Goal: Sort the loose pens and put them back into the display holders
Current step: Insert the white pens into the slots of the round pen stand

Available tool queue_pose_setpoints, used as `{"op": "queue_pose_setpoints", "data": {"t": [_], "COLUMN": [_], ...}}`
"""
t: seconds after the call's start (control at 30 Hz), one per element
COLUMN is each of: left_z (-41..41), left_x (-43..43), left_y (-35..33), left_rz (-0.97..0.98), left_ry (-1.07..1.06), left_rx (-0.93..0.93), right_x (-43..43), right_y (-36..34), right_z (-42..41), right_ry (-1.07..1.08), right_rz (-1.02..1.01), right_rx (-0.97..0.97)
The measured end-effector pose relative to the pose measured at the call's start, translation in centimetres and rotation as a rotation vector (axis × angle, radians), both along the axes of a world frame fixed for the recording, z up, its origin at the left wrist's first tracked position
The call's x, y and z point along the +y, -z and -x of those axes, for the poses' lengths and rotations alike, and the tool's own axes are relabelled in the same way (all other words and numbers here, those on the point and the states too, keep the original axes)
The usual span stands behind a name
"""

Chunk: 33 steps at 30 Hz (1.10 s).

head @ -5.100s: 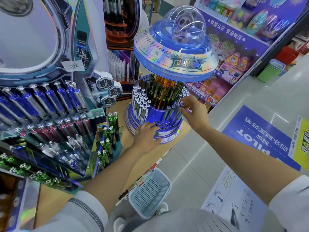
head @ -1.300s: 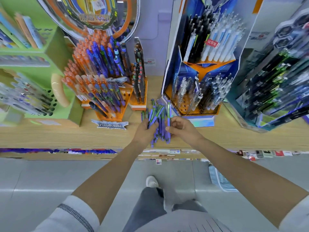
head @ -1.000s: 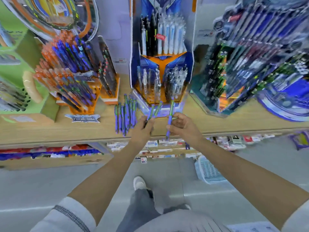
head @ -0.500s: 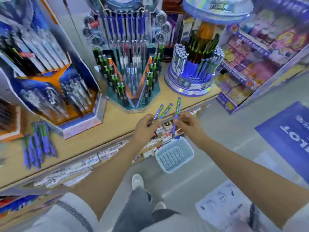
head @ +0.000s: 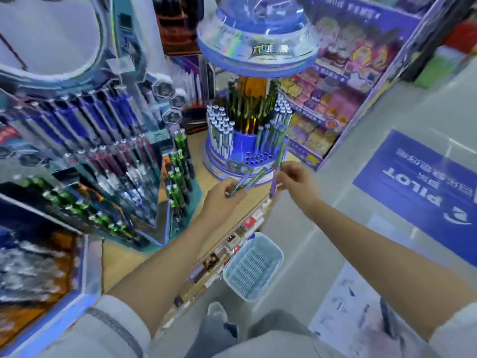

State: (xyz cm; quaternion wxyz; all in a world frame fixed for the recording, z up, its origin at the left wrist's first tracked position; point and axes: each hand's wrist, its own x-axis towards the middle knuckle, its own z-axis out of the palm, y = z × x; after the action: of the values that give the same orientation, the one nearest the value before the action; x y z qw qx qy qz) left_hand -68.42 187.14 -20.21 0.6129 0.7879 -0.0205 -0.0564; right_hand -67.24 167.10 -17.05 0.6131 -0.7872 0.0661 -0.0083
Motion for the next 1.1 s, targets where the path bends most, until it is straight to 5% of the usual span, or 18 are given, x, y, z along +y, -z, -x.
{"op": "queue_pose_setpoints", "data": {"t": [0.3,0.83,1.1], "left_z": [-5.5,-8.1,-8.3], "left_x": [-0.7,-0.9,-0.7], "left_y": [0.3,0.8,1.2], "left_rz": [-0.129,-0.101,-0.058], "left_ry": [-0.047,0.013,0.027], "left_rx": [-0.064,-0.015,0.01], "right_x": [-0.9,-0.9,-0.5], "right_y": [-1.6,-0.3,-0.9], "right_z": [-6.4,-9.0,-9.4], "right_ry": [0.223,0.235,0.203], "right_rz": [0.096,0.536,0.599], "right_rx": [-0.089,-0.112,-0.123]}}
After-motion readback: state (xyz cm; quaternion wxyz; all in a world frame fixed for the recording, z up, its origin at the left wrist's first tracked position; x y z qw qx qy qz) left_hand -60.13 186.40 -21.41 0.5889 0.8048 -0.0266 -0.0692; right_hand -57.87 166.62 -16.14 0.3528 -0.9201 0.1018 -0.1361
